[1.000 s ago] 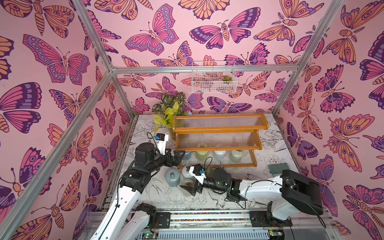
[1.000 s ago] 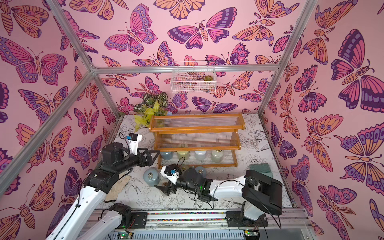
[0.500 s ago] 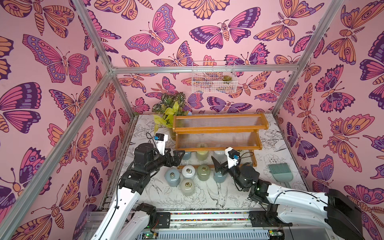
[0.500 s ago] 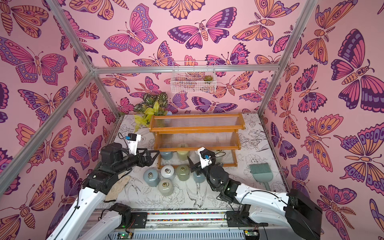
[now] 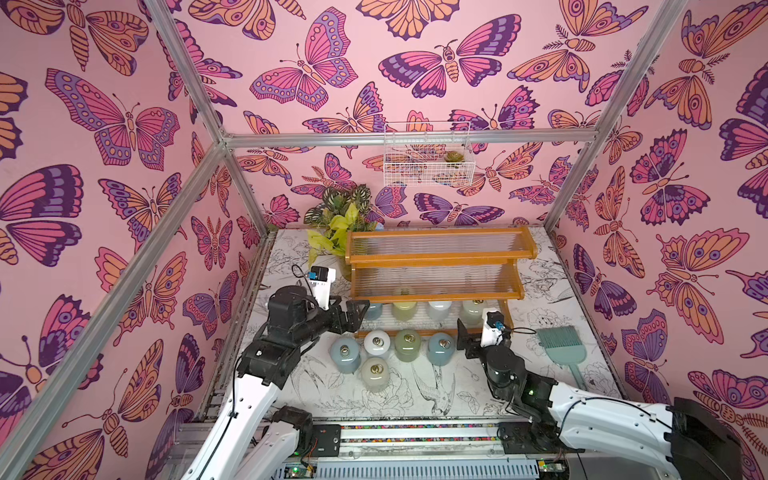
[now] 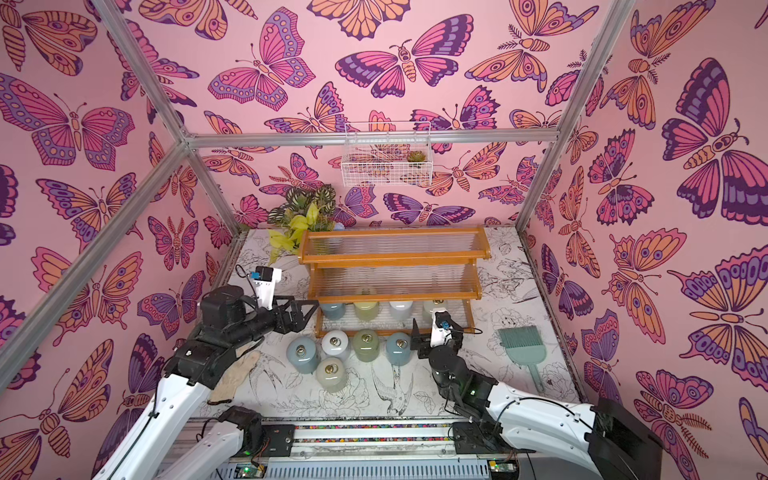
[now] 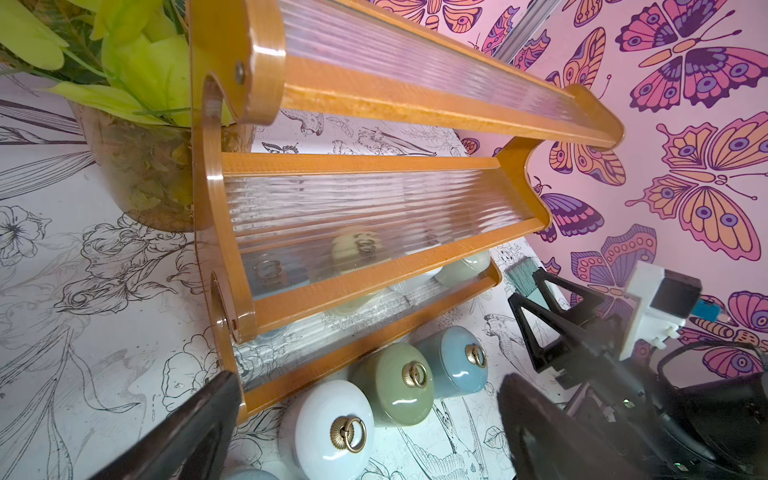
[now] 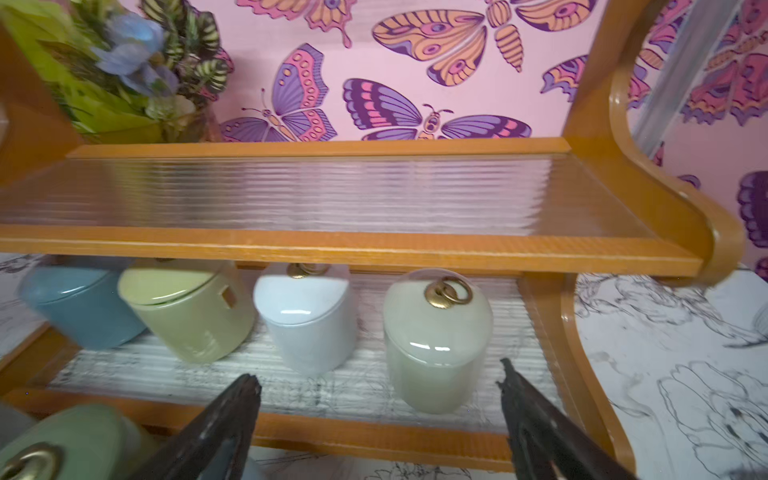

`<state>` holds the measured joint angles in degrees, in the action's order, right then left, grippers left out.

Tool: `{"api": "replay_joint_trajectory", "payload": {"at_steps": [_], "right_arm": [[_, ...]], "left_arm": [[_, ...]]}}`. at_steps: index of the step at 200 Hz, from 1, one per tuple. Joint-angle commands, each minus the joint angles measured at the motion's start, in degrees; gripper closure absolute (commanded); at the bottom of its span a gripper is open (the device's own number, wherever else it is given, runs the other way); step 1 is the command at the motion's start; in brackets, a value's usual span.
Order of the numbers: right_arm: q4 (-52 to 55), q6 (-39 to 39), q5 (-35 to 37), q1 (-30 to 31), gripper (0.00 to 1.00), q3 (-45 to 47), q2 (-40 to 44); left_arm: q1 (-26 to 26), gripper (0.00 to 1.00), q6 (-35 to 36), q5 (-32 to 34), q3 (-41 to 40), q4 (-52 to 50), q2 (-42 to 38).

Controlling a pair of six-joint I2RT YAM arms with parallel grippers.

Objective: Remove the tea canisters from the shelf
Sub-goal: Pick up the tea canister from the shelf.

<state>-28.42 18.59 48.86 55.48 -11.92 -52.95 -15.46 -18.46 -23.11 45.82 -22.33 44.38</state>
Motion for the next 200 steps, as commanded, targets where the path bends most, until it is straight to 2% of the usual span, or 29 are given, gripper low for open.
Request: {"api": "replay_joint_trajectory", "payload": {"at_steps": [1,41,66,102,139,200], "right_arm": [[1.33,6.88,3.51,-2.82,0.06,0.63,-2.35],[-6.3,5.37,0.22,-7.83,0.03,0.99,-11.12],[-14.16,1.9,-0.26,-8.28,0.0,0.89,-18.9],[-24.22,-0.62,-0.73,-8.63,0.01,0.27,-28.54],[-29.55,-2.4,-0.96,-9.03,0.01,-1.84,-35.2],[-30.98,-4.11,-1.73,-11.97,0.01,-5.79,-41.21]], "left_arm": [[-0.35,0.0,0.84,-0.53,0.94,0.27,0.14],[-0.28,0.0,0.7,-0.68,0.5,0.27,-0.39],[-0.34,0.0,0.7,-0.82,0.41,0.28,-0.52],[-0.23,0.0,0.61,-0.94,0.15,0.27,-0.7],[-0.29,0.0,0.53,-1.2,-0.03,0.27,-0.78],[-0.3,0.0,0.6,-1.81,-0.03,0.27,-0.52]]}}
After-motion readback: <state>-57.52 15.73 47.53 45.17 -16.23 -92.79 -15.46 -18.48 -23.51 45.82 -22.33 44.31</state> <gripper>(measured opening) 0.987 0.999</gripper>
